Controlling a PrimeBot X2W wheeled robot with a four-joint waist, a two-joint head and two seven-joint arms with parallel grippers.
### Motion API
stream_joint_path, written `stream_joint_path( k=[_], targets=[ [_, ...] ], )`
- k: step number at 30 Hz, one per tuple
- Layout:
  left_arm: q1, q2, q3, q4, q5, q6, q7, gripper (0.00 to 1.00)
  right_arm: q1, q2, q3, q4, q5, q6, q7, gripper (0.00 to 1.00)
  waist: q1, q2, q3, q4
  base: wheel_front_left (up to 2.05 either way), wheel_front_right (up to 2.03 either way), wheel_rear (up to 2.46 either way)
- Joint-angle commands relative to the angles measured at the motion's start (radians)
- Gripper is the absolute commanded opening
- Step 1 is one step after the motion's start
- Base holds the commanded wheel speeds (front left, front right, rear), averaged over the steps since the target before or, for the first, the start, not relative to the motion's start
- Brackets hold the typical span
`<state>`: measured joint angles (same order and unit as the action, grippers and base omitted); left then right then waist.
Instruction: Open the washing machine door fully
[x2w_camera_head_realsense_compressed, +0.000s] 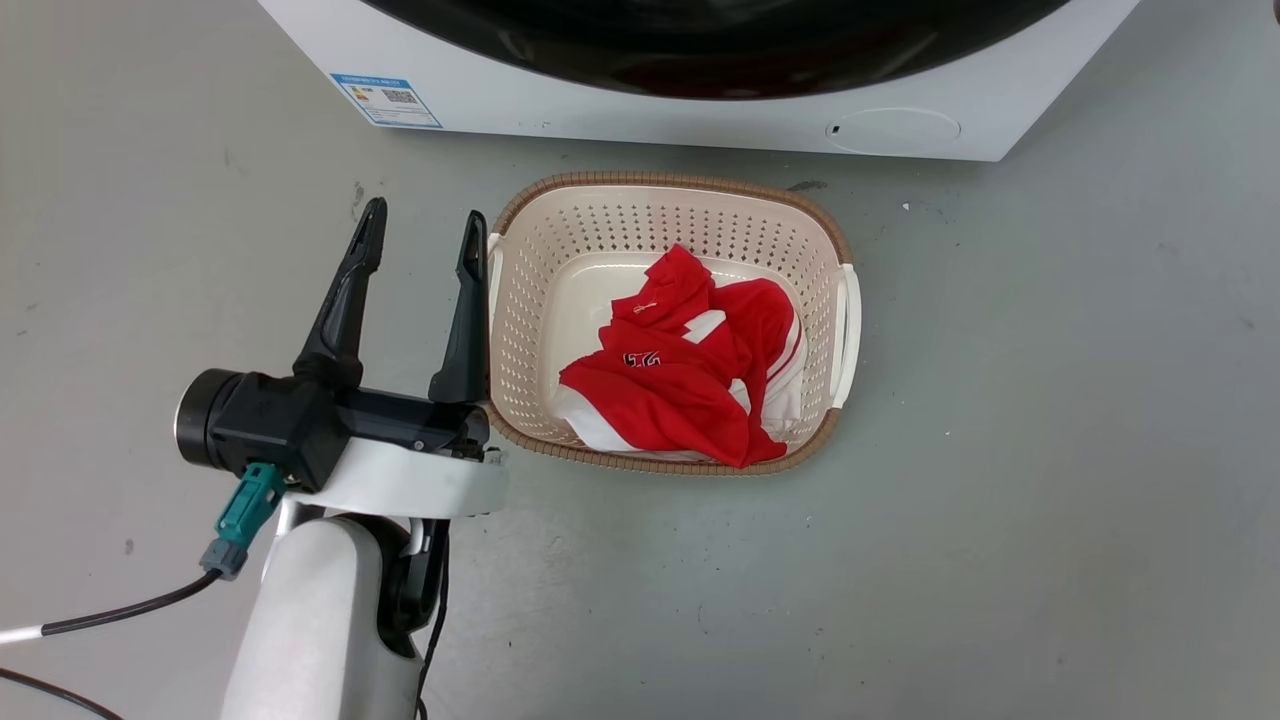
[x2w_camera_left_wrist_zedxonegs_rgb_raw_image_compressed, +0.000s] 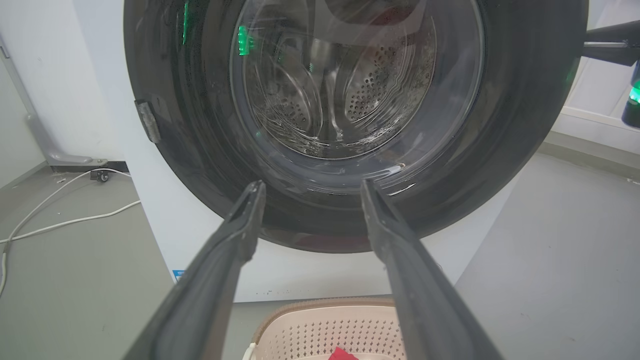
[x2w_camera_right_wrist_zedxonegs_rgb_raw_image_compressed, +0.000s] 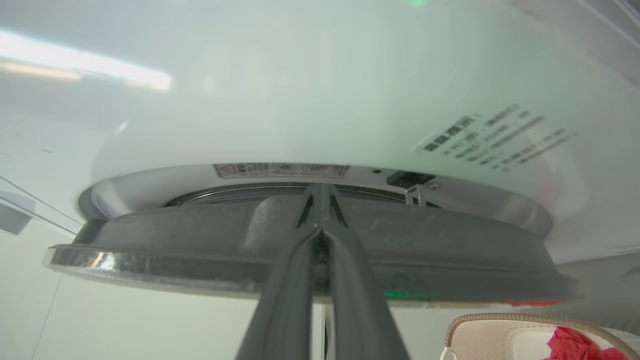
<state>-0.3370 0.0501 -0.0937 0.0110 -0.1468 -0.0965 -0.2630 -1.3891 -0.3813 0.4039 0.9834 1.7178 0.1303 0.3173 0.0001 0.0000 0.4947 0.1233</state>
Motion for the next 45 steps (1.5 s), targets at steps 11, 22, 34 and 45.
stream_joint_path(
  k=[11, 22, 34, 45],
  targets=[
    [-0.021, 0.0, 0.001, 0.005, 0.0, -0.002, -0.003, 1.0, 0.071, 0.017, 0.023, -0.107, 0.05, 0.0, 0.155, 0.0, -0.0001, 0.0, -0.004, -0.011, 0.0, 0.0, 0.0],
    [-0.001, 0.0, 0.003, 0.024, 0.005, -0.006, -0.003, 1.0, 0.178, 0.004, 0.056, -0.214, 0.089, 0.0, 0.27, 0.0, -0.0001, 0.0, -0.043, -0.024, 0.0, 0.0, 0.0],
    [0.05, 0.0, -0.009, 0.062, 0.013, -0.007, -0.003, 1.0, 0.376, 0.037, 0.099, -0.374, 0.132, 0.001, 0.329, 0.0, -0.0001, 0.0, -0.157, -0.044, 0.0, 0.0, 0.0],
    [0.129, 0.0, -0.016, 0.093, 0.023, -0.006, -0.003, 1.0, 0.579, 0.075, 0.146, -0.532, 0.168, 0.001, 0.343, 0.0, -0.0001, 0.0, -0.276, -0.063, 0.0, 0.0, 0.0]
  ],
)
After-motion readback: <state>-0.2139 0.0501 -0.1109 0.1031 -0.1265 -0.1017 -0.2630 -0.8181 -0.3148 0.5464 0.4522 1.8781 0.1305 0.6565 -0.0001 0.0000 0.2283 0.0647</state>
